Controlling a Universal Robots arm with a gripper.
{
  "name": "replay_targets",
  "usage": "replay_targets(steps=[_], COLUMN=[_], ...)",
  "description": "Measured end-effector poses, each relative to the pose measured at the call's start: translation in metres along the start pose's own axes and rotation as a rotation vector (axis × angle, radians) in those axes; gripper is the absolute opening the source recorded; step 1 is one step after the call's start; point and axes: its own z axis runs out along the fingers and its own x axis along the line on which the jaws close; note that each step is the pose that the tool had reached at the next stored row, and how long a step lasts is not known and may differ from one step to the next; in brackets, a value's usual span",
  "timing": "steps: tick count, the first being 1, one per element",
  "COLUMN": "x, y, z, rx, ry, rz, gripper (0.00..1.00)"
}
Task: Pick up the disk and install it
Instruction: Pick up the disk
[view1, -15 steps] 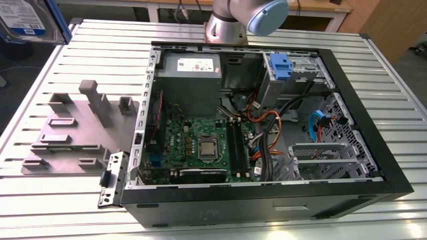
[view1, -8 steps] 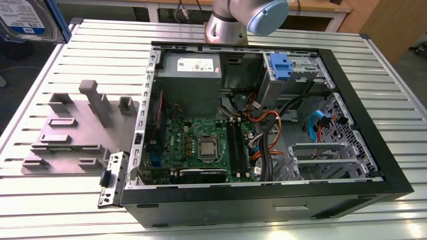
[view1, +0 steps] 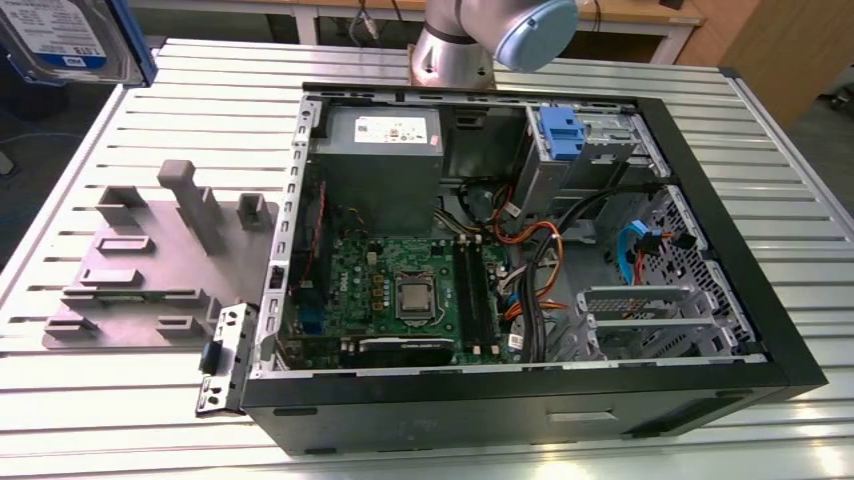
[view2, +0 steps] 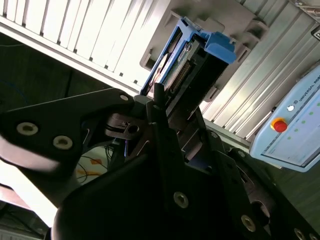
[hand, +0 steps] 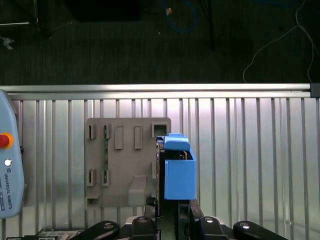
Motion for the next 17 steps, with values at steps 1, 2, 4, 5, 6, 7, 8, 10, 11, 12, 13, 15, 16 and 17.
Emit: replay_targets(steps=[1, 2, 4, 5, 6, 7, 8, 10, 11, 12, 13, 15, 16, 17], x=[-0.0001, -0.0002, -0.0003, -0.0004, -0.0005, -0.0006, -0.0007, -0.0009, -0.0010, -0.0011, -0.0011, -0.0014, -0.0015, -0.0016], y=[-0.0025, -0.0049, -0.0104, -0.0136, -0.0167, -0.0197, -0.0229, -0.0293, -0.0325, -0.0361, -0.0394, -0.0465, -0.0500, -0.0537], z=[0.0000, 0.0000, -0.0002, -0.0002, -0.0003, -0.0004, -0.0004, -0.0005, -0.0006, -0.0007, -0.0007, -0.0009, -0.0010, -0.0010], rx=[0.0000, 0.0001, 0.0001, 0.0001, 0.0000, 0.0000, 0.0001, 0.0000, 0.0000, -0.0001, 0.0001, 0.0000, 0.0000, 0.0000], ry=[-0.0001, -0.0001, -0.0001, -0.0001, 0.0000, -0.0001, -0.0001, 0.0000, 0.0000, 0.0000, -0.0001, -0.0001, 0.0000, 0.0000], rz=[0.000, 0.000, 0.000, 0.000, 0.000, 0.000, 0.000, 0.000, 0.000, 0.000, 0.000, 0.000, 0.000, 0.000], gripper=[0.35, 0.35, 0.35, 0.35, 0.35, 0.35, 0.35, 0.35, 0.35, 0.35, 0.35, 0.35, 0.35, 0.35])
